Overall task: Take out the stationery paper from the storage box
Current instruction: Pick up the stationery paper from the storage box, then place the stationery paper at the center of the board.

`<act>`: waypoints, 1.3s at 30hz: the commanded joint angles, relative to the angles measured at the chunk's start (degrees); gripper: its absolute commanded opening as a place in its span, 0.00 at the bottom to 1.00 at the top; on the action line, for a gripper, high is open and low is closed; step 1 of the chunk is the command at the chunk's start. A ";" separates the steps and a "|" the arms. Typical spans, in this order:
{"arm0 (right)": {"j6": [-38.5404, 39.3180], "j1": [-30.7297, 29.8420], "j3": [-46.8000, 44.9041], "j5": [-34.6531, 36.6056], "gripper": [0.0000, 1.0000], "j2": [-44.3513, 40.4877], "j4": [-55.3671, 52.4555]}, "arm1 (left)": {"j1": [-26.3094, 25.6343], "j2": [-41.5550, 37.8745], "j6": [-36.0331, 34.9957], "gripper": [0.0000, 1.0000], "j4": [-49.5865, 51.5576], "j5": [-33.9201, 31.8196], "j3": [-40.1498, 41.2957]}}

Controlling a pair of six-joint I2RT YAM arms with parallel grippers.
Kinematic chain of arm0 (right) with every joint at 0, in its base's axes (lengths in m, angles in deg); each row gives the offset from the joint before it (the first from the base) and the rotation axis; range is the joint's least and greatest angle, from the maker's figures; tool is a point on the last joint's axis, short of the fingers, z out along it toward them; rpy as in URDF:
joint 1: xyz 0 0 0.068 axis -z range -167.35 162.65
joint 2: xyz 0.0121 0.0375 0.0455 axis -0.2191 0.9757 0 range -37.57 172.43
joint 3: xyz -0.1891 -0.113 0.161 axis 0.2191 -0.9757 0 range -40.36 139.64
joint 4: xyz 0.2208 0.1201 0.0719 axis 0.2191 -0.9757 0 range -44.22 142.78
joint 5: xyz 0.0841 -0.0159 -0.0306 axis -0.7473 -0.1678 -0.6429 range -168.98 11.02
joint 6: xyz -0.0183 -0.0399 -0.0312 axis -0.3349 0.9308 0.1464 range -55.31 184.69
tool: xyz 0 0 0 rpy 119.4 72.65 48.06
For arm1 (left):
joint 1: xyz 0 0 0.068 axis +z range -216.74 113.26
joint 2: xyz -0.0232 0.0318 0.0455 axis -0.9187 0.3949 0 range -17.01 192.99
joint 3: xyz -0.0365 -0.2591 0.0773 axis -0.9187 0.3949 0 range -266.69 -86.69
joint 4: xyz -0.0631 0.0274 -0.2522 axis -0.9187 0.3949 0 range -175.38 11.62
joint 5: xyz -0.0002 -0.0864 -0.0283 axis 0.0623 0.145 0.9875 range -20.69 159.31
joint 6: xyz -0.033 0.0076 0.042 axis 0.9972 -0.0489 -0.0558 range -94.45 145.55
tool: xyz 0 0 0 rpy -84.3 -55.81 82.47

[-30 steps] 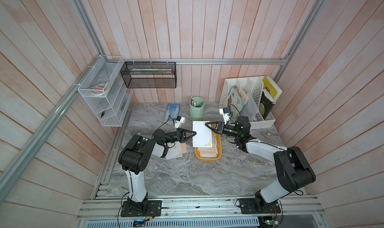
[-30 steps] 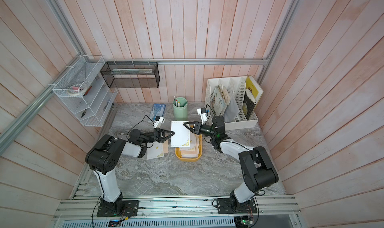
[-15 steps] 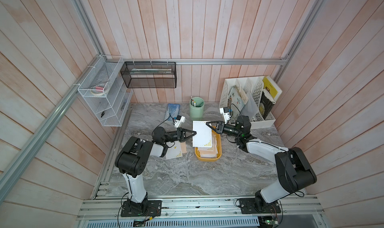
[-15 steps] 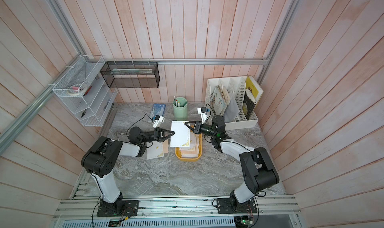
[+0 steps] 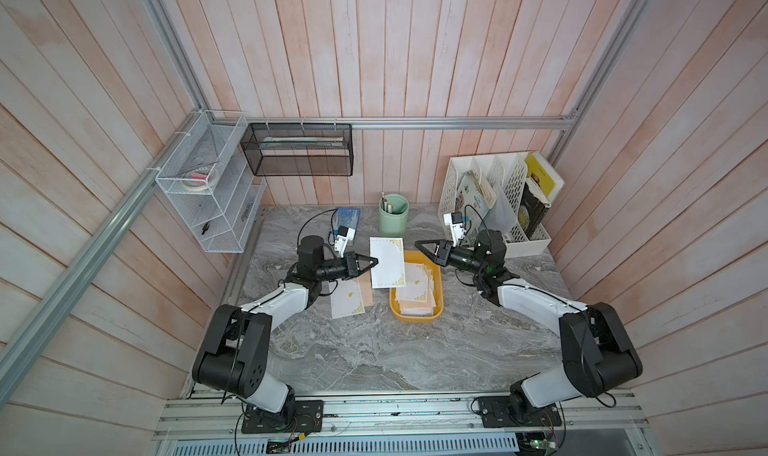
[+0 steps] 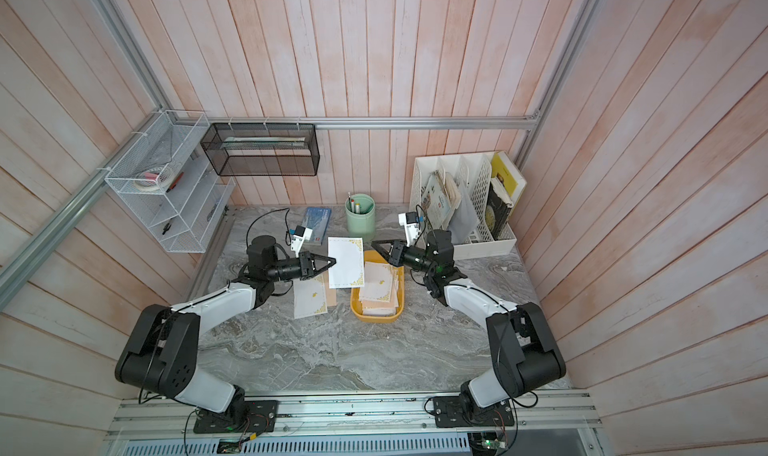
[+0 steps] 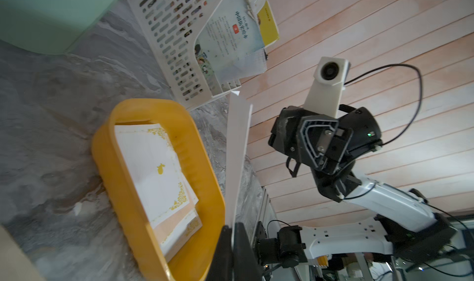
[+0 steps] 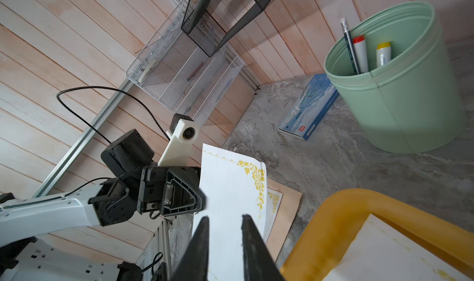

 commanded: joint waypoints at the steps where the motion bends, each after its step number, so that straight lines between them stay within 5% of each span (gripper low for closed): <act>1: 4.55 0.06 3.45 4.40 0.43 0.68 -10.41 | 3.10 -0.74 -9.57 0.00 17.12 -8.73 0.21; 7: 18.70 -5.43 12.60 25.34 0.48 4.21 -37.38 | 8.70 -3.10 -10.32 0.00 21.87 -15.57 4.79; 13: 22.57 -11.48 21.67 46.24 0.49 13.09 -51.45 | 9.30 -3.47 -11.17 0.00 24.58 -19.61 5.28; 20: 22.33 -12.34 28.66 52.61 0.49 20.93 -59.47 | 9.28 -2.87 -12.04 0.05 28.74 -24.40 5.36; 27: 22.18 -12.29 30.03 55.88 0.49 23.00 -60.85 | 9.30 -4.60 -12.59 0.47 34.70 -32.64 4.25; 39: 21.83 -12.23 32.45 57.30 0.49 28.20 -62.61 | 9.30 -11.08 -11.91 0.49 37.92 -40.04 4.03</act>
